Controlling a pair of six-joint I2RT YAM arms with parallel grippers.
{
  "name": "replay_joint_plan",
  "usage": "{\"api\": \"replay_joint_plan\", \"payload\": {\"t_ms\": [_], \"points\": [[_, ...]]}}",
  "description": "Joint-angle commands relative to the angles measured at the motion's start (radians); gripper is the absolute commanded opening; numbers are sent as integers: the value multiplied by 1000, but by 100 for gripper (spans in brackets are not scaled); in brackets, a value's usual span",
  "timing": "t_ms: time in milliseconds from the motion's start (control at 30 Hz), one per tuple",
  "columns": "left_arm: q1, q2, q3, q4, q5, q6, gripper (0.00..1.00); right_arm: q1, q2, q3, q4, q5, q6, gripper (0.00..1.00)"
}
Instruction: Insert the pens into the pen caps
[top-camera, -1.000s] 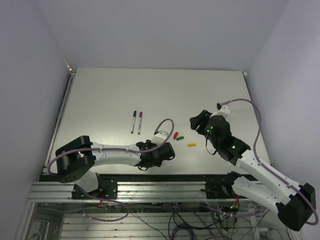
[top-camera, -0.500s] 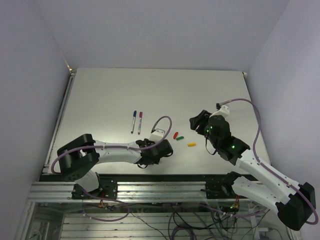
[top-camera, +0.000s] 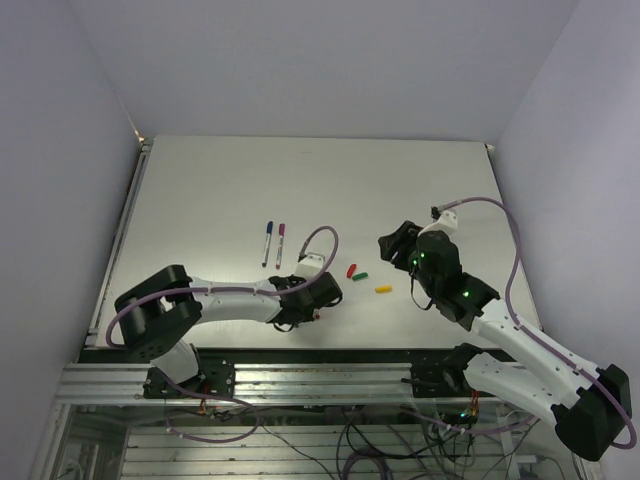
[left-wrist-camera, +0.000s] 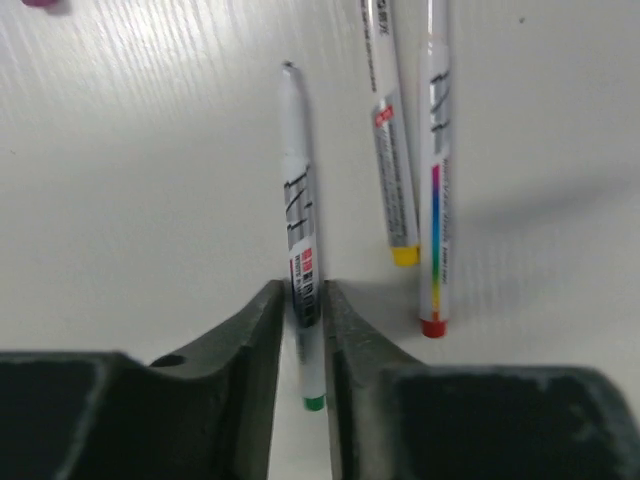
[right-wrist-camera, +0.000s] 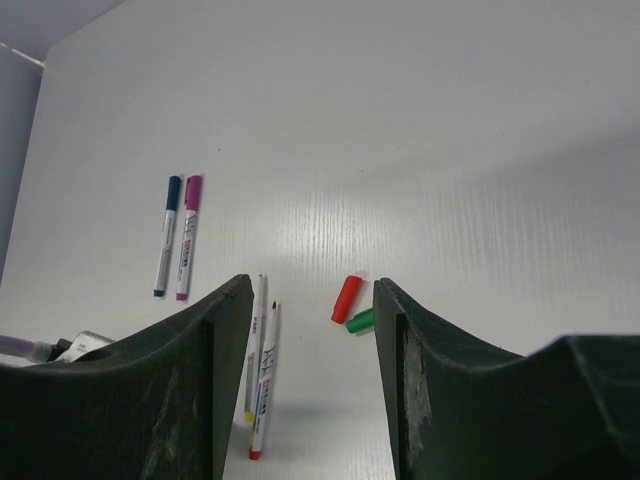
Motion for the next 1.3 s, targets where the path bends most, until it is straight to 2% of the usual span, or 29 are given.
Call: {"api": "replay_joint_plan", "payload": {"t_ms": [0, 200, 467, 700, 933, 1267], "points": [[63, 39, -68, -42, 81, 37, 28, -4, -4, -4, 7, 3, -1, 51], [144, 12, -134, -25, 155, 84, 30, -4, 16, 20, -35, 3, 30, 50], [145, 107, -126, 11, 212, 92, 8, -2, 134, 61, -188, -27, 104, 44], [145, 138, -127, 8, 215, 113, 7, 13, 170, -3, -183, -94, 155, 41], [146, 53, -143, 20, 229, 107, 7, 67, 261, 2, -144, -111, 185, 41], [146, -144, -115, -50, 155, 116, 7, 105, 417, 56, -95, -94, 207, 41]]}}
